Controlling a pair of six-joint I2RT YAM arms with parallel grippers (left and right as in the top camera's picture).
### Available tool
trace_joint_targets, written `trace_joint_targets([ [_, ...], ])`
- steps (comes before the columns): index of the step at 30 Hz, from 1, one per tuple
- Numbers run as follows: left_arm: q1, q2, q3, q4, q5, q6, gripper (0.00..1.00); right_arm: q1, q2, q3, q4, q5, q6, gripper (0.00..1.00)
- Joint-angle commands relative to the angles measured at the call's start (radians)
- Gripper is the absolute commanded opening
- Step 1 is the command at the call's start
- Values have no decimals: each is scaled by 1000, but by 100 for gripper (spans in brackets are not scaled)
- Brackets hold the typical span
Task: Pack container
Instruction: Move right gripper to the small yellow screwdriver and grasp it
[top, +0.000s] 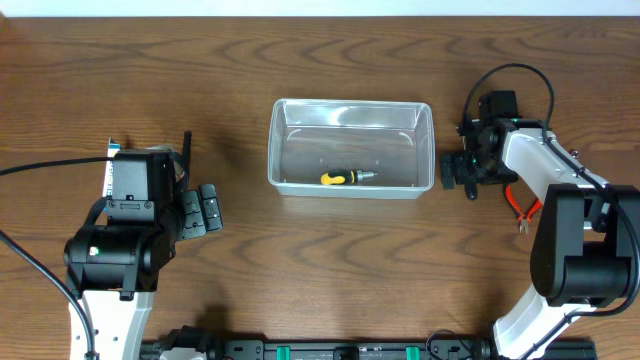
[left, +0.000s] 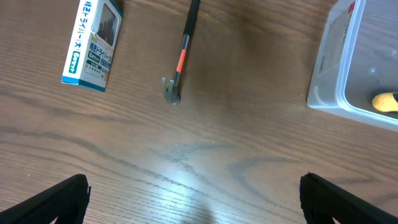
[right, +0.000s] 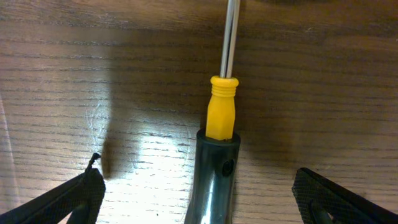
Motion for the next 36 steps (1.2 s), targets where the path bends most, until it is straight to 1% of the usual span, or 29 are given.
trace_joint_targets([
  [1, -2, -3, 20, -3, -1, 1, 98, 5, 6, -7, 4, 9, 17, 97],
  [11, -2, -3, 20, -4, -1, 1, 98, 4, 68, -12, 14, 8, 35, 98],
  [16, -2, -3, 20, -4, -2, 2, 98, 4, 72, -12, 15, 8, 38, 96],
  [17, -2, -3, 20, -4, -2, 2, 98, 4, 72, -12, 15, 8, 38, 94],
  [19, -2, -3, 20, -4, -2, 2, 98, 4, 72, -12, 15, 8, 38, 85],
  [22, -2, -3, 20, -4, -2, 2, 98, 4, 72, -12, 16, 8, 38, 68],
  [26, -2, -3, 20, -4, -1, 1, 98, 4, 72, -12, 16, 8, 38, 62],
  [29, -2, -3, 20, -4, -1, 1, 98, 4, 72, -12, 16, 8, 38, 48],
  [31, -2, -3, 20, -4, -1, 1, 98, 4, 72, -12, 16, 8, 38, 45],
  [35, -2, -3, 20, -4, -2, 1, 98, 4, 72, -12, 16, 8, 38, 31],
  [36, -2, -3, 20, -4, -2, 1, 98, 4, 72, -12, 16, 8, 38, 29],
])
